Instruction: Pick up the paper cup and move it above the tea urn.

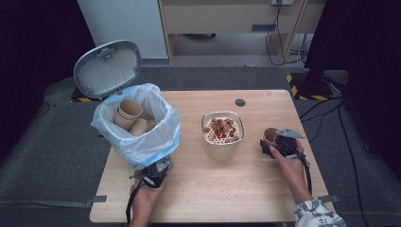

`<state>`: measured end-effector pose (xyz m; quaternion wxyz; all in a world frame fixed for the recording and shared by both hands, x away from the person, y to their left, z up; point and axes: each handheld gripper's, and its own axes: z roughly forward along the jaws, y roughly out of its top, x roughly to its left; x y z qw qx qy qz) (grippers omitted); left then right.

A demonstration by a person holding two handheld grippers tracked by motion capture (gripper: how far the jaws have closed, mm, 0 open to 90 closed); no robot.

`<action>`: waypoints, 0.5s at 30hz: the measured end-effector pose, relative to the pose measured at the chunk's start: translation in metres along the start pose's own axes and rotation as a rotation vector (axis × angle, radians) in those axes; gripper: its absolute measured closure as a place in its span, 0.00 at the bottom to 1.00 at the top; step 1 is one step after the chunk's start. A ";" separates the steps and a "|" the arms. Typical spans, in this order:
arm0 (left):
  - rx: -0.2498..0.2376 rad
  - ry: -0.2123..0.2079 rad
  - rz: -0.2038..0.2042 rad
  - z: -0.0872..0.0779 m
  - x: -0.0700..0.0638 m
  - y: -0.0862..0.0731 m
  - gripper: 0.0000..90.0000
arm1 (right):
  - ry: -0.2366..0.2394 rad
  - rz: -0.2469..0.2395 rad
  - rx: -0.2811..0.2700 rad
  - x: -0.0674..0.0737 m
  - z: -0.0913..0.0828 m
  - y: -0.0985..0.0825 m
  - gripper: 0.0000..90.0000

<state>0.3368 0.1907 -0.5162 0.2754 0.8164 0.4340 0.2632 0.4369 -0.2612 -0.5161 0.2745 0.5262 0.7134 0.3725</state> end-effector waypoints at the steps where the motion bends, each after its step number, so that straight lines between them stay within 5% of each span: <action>1: 0.000 0.000 -0.001 0.000 0.000 0.000 1.00 | 0.000 -0.001 -0.004 0.000 0.001 0.000 0.21; 10: 0.000 0.003 0.001 0.000 0.000 0.000 1.00 | 0.012 0.001 -0.021 -0.003 0.006 -0.002 0.29; 15: 0.000 0.004 0.002 0.000 0.000 0.000 1.00 | 0.016 -0.039 -0.031 -0.003 0.005 -0.002 0.33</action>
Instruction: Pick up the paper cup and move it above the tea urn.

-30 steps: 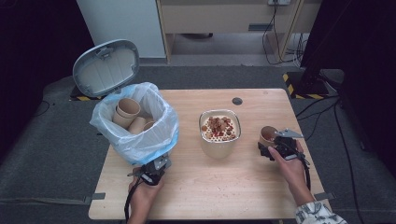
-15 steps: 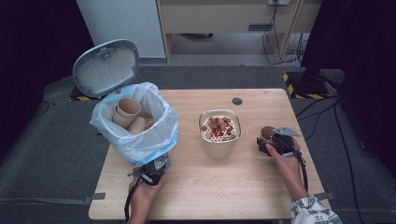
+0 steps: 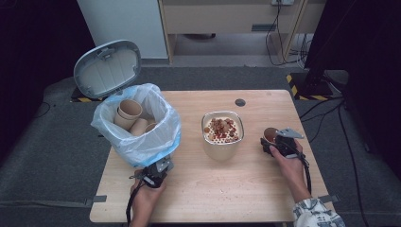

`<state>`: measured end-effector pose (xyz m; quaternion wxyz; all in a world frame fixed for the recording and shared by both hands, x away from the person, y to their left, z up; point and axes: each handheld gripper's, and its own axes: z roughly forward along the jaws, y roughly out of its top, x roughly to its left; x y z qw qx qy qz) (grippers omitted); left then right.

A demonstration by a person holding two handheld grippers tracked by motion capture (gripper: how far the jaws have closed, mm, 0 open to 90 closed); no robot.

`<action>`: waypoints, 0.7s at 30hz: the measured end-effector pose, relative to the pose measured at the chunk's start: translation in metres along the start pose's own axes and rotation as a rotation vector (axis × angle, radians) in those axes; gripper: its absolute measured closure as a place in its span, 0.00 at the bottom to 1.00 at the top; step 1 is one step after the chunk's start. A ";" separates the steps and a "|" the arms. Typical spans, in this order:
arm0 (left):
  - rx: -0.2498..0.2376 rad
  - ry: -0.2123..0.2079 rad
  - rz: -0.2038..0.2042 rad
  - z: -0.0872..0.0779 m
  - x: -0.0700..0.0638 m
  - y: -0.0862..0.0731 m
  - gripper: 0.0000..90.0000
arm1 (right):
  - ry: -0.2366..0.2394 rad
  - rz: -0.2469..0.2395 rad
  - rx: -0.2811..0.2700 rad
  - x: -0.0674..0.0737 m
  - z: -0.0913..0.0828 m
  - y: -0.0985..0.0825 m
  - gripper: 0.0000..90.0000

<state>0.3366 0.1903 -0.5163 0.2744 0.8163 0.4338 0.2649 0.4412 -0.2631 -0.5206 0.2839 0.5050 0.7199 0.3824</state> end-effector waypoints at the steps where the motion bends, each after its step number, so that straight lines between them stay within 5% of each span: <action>1: 0.000 -0.001 -0.001 0.000 0.000 0.000 1.00 | -0.001 -0.006 0.000 0.000 -0.001 0.000 0.34; 21: -0.002 -0.003 -0.003 0.000 0.000 0.000 1.00 | 0.075 -0.214 -0.034 -0.006 -0.031 0.051 0.37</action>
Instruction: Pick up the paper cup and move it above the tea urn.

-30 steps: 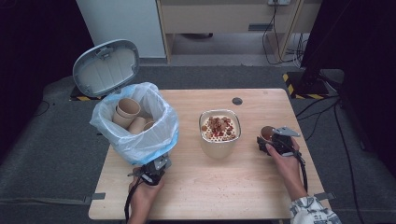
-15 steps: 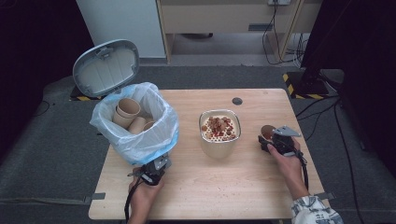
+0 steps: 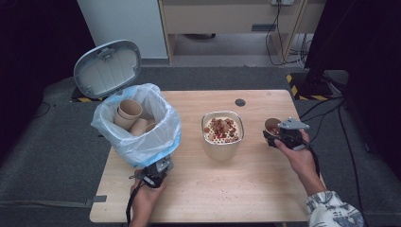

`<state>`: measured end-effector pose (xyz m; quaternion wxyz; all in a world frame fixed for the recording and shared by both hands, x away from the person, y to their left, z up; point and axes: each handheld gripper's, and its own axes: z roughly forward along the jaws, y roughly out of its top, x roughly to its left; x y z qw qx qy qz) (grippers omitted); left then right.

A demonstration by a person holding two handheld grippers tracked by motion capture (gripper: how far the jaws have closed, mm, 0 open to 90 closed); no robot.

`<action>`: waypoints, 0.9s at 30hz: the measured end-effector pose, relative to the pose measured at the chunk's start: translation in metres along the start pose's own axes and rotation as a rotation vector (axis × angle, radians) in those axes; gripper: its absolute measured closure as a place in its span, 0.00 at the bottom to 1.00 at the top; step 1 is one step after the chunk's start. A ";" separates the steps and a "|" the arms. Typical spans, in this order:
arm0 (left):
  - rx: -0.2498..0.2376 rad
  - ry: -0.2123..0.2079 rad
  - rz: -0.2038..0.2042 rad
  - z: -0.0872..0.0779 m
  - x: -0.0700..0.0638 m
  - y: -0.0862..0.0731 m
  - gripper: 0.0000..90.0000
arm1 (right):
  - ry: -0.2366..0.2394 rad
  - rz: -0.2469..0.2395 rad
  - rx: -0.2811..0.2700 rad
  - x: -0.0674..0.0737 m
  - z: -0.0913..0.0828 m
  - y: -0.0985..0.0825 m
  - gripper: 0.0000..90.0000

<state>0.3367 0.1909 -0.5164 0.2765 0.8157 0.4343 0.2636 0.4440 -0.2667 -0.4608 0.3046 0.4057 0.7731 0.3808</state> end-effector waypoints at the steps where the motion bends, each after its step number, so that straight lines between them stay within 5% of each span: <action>1: 0.000 -0.001 0.000 0.000 0.000 0.000 1.00 | 0.006 -0.013 -0.002 -0.003 -0.002 0.009 0.37; 13: 0.004 0.005 0.012 0.000 -0.001 0.000 1.00 | 0.047 -0.101 -0.046 -0.005 -0.015 0.070 0.37; 27: 0.003 0.005 0.009 0.000 -0.001 0.000 1.00 | 0.059 -0.167 -0.066 -0.001 -0.011 0.107 0.37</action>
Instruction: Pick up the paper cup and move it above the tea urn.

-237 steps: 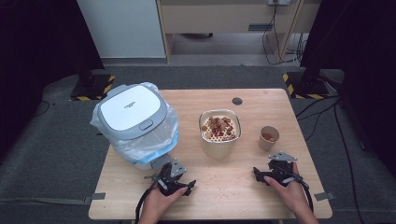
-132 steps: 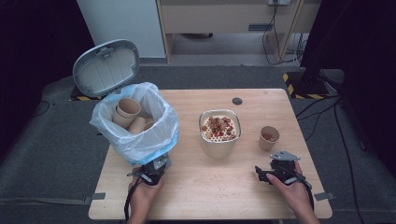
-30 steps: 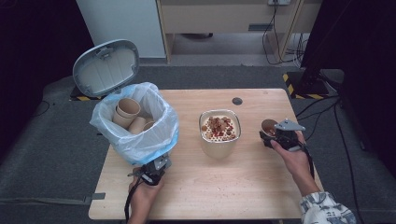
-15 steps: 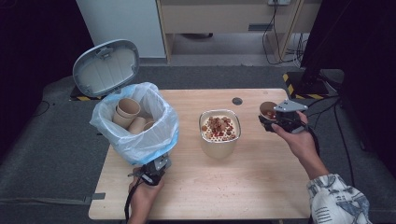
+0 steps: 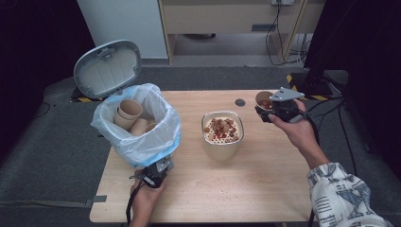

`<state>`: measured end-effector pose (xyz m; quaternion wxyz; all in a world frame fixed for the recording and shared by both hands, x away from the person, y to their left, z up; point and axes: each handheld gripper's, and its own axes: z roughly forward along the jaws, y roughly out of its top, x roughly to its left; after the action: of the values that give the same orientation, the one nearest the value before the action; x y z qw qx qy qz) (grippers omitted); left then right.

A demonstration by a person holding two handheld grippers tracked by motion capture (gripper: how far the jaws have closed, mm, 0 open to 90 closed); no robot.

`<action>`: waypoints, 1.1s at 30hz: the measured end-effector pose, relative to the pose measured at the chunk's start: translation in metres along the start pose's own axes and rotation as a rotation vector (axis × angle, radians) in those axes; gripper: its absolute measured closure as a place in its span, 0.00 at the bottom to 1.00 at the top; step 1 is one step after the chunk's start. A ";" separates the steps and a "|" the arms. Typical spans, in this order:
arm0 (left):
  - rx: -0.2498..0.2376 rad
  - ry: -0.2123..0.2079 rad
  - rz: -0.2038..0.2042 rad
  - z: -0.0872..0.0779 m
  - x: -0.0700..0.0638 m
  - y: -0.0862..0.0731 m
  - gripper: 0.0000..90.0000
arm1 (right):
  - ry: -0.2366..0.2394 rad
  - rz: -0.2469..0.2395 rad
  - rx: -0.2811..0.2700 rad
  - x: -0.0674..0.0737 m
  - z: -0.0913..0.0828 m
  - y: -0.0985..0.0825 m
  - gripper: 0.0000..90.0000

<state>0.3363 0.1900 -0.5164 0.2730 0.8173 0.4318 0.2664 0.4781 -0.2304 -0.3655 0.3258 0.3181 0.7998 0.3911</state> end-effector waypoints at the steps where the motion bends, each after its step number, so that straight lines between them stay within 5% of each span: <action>1: 0.000 0.000 -0.001 0.000 0.000 0.000 1.00 | 0.002 -0.002 -0.002 0.000 0.000 0.003 0.37; 20: 0.001 0.001 0.001 0.000 0.000 0.000 1.00 | 0.003 -0.016 -0.008 -0.008 -0.003 0.018 0.37; 33: -0.001 -0.001 -0.001 0.000 0.000 0.000 1.00 | 0.014 -0.094 -0.051 -0.009 -0.001 0.041 0.37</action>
<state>0.3364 0.1901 -0.5165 0.2735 0.8171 0.4321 0.2661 0.4932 -0.2177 -0.3284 0.3462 0.2689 0.8060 0.3977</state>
